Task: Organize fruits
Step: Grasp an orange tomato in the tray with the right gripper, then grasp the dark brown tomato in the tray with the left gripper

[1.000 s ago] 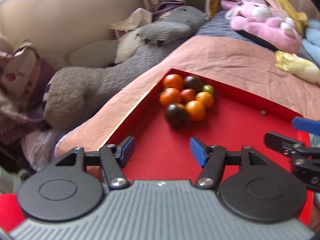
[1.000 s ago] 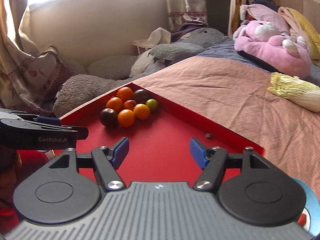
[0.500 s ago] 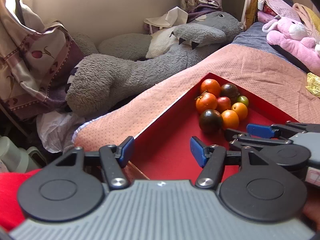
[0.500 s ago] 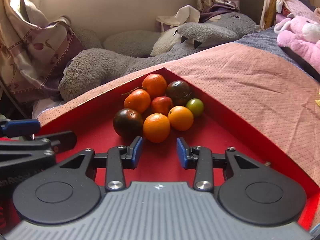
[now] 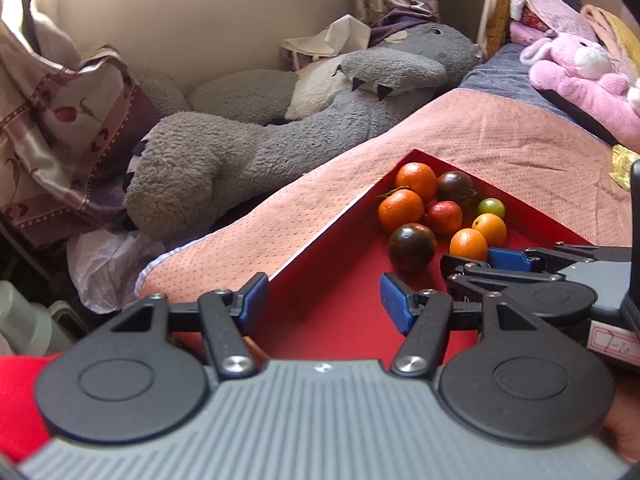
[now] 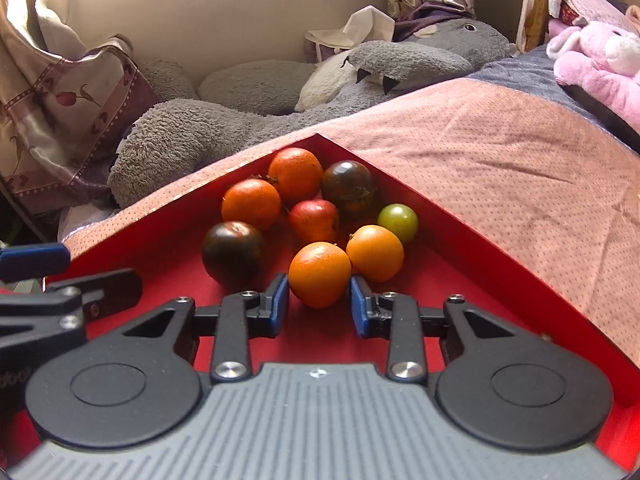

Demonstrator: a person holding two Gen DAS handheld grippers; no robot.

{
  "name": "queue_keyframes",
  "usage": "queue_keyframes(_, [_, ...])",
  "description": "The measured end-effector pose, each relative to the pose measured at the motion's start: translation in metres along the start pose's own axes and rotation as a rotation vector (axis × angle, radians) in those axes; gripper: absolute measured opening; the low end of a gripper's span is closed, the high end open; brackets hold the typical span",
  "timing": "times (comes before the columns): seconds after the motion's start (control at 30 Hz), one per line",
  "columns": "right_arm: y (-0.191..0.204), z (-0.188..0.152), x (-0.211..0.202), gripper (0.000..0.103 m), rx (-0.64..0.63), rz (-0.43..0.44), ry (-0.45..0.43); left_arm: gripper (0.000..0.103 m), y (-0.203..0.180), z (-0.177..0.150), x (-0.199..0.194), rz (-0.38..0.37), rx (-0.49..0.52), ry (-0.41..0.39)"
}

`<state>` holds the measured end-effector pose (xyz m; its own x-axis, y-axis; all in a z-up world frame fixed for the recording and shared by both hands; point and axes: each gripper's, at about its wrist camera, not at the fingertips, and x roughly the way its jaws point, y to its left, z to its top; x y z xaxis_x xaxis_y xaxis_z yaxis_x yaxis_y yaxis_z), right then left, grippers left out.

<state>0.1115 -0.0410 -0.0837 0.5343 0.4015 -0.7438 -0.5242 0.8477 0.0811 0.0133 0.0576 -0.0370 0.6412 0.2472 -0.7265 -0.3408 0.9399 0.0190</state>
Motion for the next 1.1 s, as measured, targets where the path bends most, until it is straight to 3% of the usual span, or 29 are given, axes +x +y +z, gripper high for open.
queue_keyframes(0.3, [-0.031,-0.044,-0.058,0.038,0.102,-0.018,-0.017,0.064,-0.042,-0.001,0.015,-0.002,0.148,-0.001])
queue_keyframes(0.57, [-0.041,-0.063,-0.084,0.038,0.140,-0.012,-0.020,0.065,-0.057,0.010,0.042,0.065,0.140,0.043])
queue_keyframes(0.83, [-0.038,-0.061,-0.089,0.038,0.134,-0.010,-0.020,0.064,-0.068,0.017,0.062,0.044,0.161,0.071])
queue_keyframes(0.93, [-0.036,-0.060,-0.091,0.038,0.134,-0.014,-0.023,0.052,-0.067,0.020,0.065,0.011,0.146,0.076])
queue_keyframes(0.97, [-0.036,-0.061,-0.091,0.038,0.135,-0.015,-0.023,0.042,-0.068,0.020,0.065,-0.006,0.152,0.075])
queue_keyframes(1.0, [-0.036,-0.061,-0.092,0.038,0.136,-0.018,-0.023,0.037,-0.069,0.020,0.065,-0.023,0.157,0.074])
queue_keyframes(1.1, [-0.036,-0.062,-0.093,0.038,0.141,-0.024,-0.021,0.037,-0.070,0.020,0.065,-0.026,0.152,0.074])
